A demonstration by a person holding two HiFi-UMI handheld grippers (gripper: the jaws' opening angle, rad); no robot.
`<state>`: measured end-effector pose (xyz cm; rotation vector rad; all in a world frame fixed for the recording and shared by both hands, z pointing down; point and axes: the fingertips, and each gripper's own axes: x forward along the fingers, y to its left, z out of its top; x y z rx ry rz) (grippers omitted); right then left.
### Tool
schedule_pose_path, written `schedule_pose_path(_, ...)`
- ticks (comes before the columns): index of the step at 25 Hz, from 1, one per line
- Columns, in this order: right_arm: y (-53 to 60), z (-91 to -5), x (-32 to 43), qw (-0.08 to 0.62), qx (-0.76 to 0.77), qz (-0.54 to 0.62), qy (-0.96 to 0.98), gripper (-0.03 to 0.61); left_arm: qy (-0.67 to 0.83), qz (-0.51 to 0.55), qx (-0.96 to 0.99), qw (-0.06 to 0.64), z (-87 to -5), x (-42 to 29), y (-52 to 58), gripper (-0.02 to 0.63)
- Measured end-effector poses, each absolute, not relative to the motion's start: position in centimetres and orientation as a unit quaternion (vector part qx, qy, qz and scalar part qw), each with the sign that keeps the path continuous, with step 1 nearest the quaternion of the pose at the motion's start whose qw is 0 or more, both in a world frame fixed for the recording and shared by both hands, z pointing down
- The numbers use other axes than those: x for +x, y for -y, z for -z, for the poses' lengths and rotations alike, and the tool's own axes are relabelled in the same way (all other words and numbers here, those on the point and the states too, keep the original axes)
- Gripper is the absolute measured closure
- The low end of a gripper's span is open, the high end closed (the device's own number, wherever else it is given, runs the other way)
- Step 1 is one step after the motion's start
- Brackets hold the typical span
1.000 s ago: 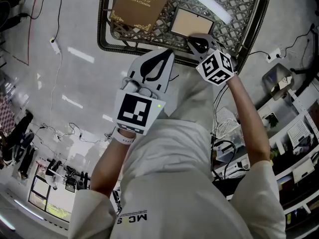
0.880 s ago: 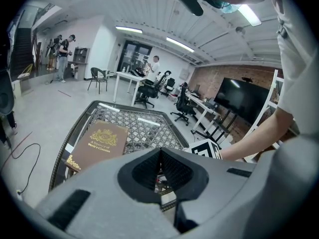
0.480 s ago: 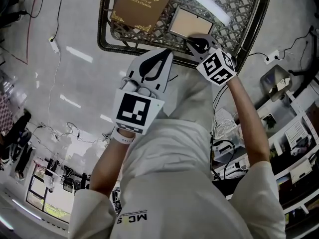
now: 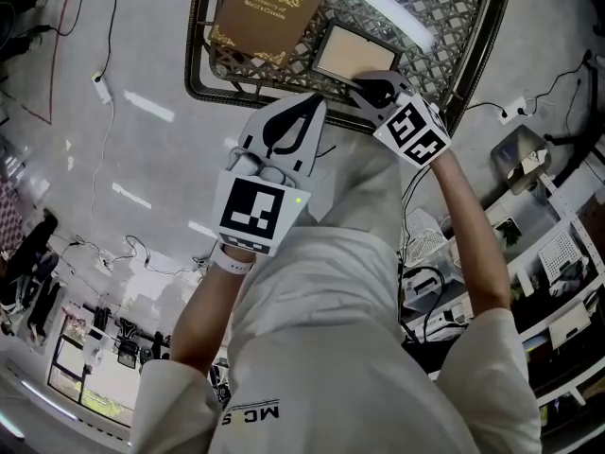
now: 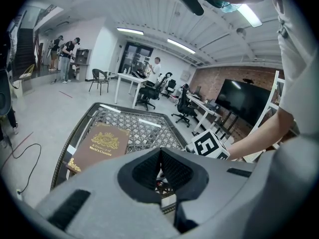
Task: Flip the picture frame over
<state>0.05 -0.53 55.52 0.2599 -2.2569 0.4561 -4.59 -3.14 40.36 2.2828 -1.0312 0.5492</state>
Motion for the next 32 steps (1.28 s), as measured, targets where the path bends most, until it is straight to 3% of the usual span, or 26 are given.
schedule_pose_path(18,-1.1,-53.6,0.3,0.346,0.069,-0.303,0.885,0.525,0.395,-0.205,0.847,0.292,-40.8,-5.6,3.4,0.594)
schedule_pose_path(32,-0.1,-50.6,-2.5,0.232,0.037,-0.459,0.857,0.525,0.397,-0.205,0.843,0.298,-41.1,-5.8,3.8,0.594)
